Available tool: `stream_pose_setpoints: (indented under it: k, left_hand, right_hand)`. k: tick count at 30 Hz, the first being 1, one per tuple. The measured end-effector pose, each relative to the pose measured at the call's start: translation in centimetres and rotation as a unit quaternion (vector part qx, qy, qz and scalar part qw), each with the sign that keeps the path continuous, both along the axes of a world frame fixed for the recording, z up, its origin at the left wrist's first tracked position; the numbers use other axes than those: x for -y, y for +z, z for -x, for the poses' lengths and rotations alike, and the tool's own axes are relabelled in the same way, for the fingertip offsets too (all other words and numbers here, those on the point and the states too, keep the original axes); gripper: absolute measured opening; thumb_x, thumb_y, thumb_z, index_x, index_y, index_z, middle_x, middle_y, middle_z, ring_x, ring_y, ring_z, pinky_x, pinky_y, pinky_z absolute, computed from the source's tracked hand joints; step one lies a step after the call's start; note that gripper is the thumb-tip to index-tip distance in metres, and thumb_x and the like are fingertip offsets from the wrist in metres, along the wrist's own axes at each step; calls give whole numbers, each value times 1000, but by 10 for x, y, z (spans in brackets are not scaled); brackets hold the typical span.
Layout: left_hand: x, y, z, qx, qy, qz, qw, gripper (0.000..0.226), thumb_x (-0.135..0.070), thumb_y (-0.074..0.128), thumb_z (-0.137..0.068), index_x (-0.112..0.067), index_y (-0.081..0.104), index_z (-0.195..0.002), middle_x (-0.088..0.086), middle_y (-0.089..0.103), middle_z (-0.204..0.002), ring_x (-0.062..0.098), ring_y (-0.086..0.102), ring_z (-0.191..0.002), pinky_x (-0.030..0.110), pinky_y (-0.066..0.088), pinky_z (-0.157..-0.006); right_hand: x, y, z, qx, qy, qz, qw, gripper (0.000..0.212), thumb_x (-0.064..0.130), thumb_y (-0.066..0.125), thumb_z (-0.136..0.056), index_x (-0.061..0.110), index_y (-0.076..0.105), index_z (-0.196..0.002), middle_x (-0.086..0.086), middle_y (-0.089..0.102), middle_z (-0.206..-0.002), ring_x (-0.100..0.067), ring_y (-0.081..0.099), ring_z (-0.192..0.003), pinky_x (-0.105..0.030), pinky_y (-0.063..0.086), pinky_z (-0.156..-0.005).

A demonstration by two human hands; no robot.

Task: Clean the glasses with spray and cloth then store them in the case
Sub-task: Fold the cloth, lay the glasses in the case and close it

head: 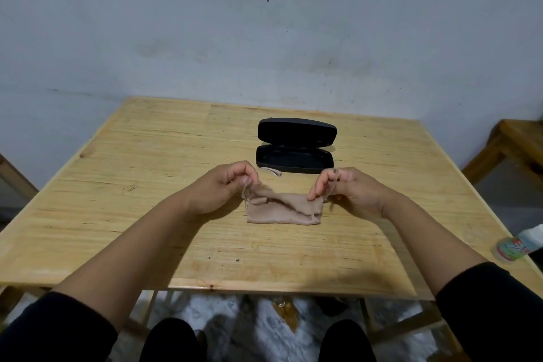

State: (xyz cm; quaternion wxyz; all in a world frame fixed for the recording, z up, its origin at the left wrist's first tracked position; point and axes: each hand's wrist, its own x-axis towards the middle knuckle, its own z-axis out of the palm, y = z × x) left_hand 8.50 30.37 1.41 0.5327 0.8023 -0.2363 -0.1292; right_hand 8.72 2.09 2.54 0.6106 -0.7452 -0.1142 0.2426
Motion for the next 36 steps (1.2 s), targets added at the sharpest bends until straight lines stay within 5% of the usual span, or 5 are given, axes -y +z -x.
stream_pose_setpoints:
  k: [6, 13, 22, 32, 36]
  left_hand:
    - [-1, -4, 4, -8, 9, 23, 1000, 41, -53, 41, -90, -22, 62, -104, 0, 71, -83, 37, 56, -77, 40, 43, -77]
    - [-17, 2, 13, 30, 77, -3, 997, 22, -6, 54, -90, -24, 65, -97, 3, 69, -104, 3, 62, -93, 10, 45, -80]
    - [-4, -4, 22, 60, 143, -2, 988, 12, -13, 67, -82, -25, 71, -82, -4, 72, -85, 5, 64, -81, 23, 47, -77]
    - [5, -2, 26, 106, 171, 12, 980, 26, -7, 59, -87, -30, 71, -88, -32, 68, -83, -6, 62, -93, 4, 43, -82]
    - [9, 0, 26, 215, 117, -105, 964, 22, -7, 60, -86, -20, 72, -99, -12, 69, -90, 3, 62, -87, 8, 43, -79]
  right_hand:
    - [-2, 1, 5, 59, -31, 51, 996, 33, -12, 38, -88, 11, 62, -85, -14, 73, -90, -18, 64, -97, -33, 45, -85]
    - [16, -3, 26, 52, -133, -8, 990, 18, -3, 63, -81, 12, 70, -87, -8, 72, -95, -21, 66, -93, -36, 49, -88]
    - [-1, -3, 38, 139, -151, 79, 976, 11, 9, 70, -79, 12, 74, -89, 0, 73, -89, 2, 65, -78, -8, 49, -69]
    - [-12, -10, 34, 155, -162, 128, 966, 11, 12, 75, -76, 16, 75, -85, 7, 73, -83, 3, 65, -75, -10, 50, -68]
    - [-13, -11, 35, 150, -177, 133, 963, 10, 14, 73, -77, 17, 75, -87, 5, 73, -85, 0, 66, -77, -7, 48, -65]
